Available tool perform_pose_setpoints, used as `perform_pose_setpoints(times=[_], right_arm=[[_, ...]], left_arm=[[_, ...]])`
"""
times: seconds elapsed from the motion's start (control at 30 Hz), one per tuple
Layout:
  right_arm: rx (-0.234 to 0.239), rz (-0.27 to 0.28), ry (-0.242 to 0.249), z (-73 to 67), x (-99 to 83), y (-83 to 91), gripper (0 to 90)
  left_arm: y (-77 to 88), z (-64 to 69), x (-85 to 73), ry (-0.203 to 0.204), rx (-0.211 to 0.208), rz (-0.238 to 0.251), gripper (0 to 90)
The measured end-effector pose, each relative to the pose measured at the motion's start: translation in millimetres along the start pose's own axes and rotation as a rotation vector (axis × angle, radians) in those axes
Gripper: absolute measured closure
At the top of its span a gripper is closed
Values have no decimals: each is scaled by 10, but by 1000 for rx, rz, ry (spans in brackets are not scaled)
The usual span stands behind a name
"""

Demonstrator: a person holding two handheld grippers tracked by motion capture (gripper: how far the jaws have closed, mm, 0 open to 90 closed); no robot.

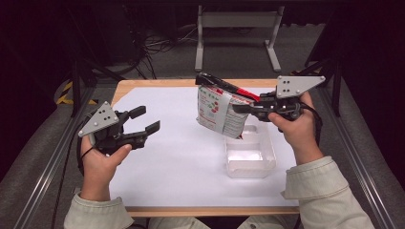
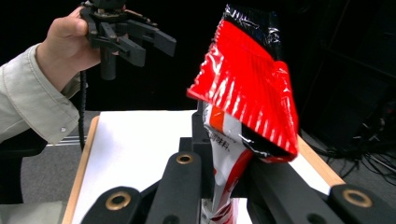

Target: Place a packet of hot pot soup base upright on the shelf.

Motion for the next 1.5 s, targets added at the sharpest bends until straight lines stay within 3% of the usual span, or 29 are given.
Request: perform_pose_setpoints(times=[0.57,0.87,1.2,1.5], right_arm=[[-83,4,-31,70,-84,442,853],[-104,-5,-62,42,-209,540,853],[-115,-7,-95,7,-363,603,852],[-122,-51,-149,9,-487,607,851]], left_arm=[[-9,-107,-67,13,40,-33,306],[-7,-110,-84,-5,32,-62,286],[-2,-129,-101,0,31,-75,286],[-9,-129,-109,12,30,-75,287]])
Point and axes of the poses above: each handheld gripper's, and its own axes: y roughly backward along the jaws, x roughly out of its top, z roughly to its right, the point moved 3 cm from there along -y, roughly forward along the jaws, and after that the axes turned 2 degrees about -x, right-handed, at the moved point
